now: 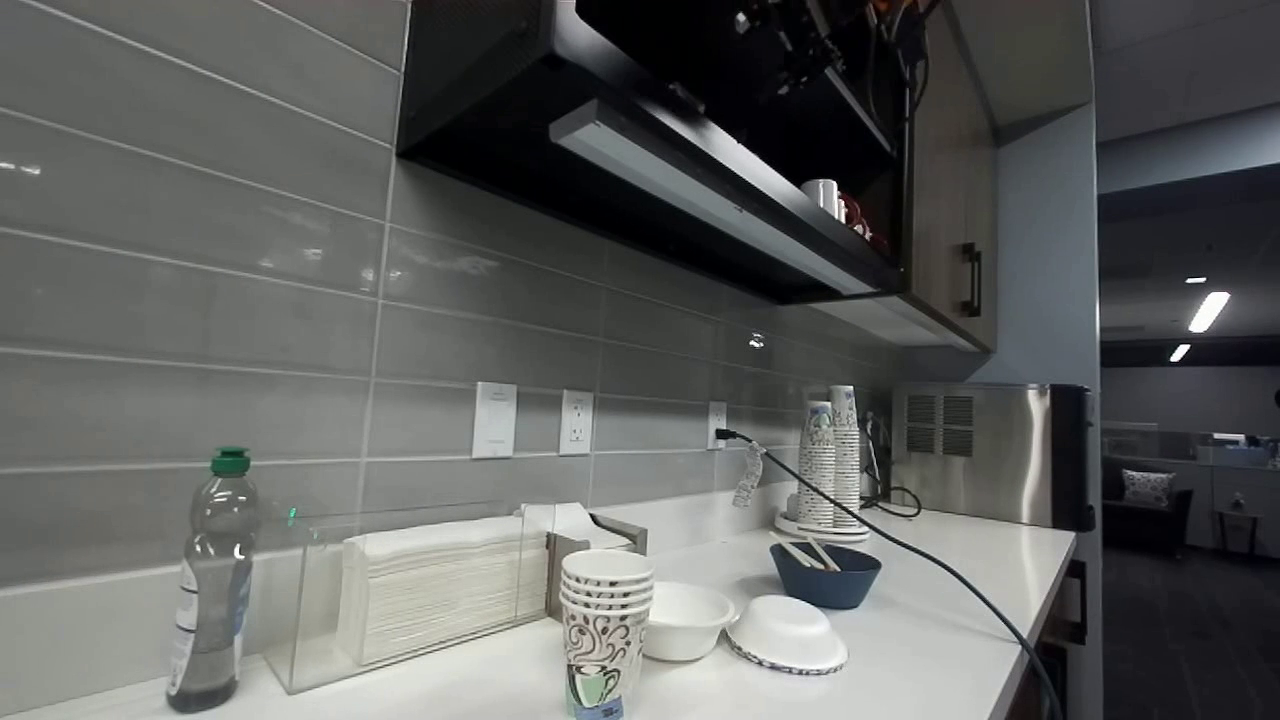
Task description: Remove one black object from the bottom shelf of the upper cabinet and put it in the white bowl.
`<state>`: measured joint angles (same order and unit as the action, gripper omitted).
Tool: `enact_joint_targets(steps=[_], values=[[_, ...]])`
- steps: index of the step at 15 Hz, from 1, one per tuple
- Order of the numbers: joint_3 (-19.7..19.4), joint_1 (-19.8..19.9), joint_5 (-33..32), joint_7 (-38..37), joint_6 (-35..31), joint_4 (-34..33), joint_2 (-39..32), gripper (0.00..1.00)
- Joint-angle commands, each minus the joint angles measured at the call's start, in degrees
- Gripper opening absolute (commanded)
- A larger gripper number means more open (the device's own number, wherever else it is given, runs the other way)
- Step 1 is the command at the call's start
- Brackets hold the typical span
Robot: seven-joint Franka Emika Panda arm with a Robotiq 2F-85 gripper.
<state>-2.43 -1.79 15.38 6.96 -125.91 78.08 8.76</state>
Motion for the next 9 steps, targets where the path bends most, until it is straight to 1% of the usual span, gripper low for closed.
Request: enact_joint_targets(steps=[1,4,9], values=[[0.9,-1.0,1.5,-0.5,-4.8,-5.9,-6.3,1.0],[1.3,-1.2,1.2,-0.2,-8.0,-8.2,-8.8,1.0],[1.6,-1.2,-0.5,-0.6,-9.2,-10.0,-10.8,1.0]])
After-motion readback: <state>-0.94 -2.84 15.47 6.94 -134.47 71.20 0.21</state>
